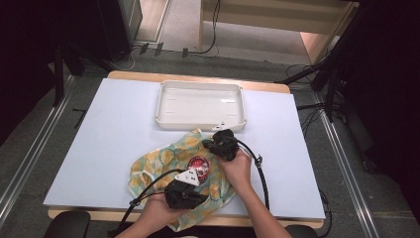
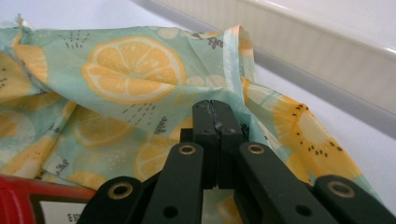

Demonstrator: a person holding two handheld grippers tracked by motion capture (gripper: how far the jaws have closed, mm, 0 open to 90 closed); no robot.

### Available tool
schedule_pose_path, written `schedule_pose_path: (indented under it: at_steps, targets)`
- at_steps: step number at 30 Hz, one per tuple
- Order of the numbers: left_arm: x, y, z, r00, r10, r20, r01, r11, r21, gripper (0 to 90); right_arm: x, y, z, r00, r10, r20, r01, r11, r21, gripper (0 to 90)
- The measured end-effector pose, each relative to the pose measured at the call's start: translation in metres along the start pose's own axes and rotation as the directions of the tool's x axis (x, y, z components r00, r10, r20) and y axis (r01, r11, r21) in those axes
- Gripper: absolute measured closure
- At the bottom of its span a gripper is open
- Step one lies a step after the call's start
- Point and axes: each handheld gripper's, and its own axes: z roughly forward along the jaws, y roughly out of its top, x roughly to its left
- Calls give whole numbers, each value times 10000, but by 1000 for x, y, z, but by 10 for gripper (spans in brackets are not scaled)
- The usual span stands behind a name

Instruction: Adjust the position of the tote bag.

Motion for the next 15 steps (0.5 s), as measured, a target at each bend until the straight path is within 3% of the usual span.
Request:
schedule_pose_path:
  at_steps: [10,15]
  targets:
    - [-1,-5,5,9998,118,149,-121,9996,264,890,-6,-2,11,9993,-148,354,137,9994,310,900]
    - [-2,-8,8,9994,111,316,-126,9988,483,890,-12,0,14,9987,-49,498,40,9998,185,900]
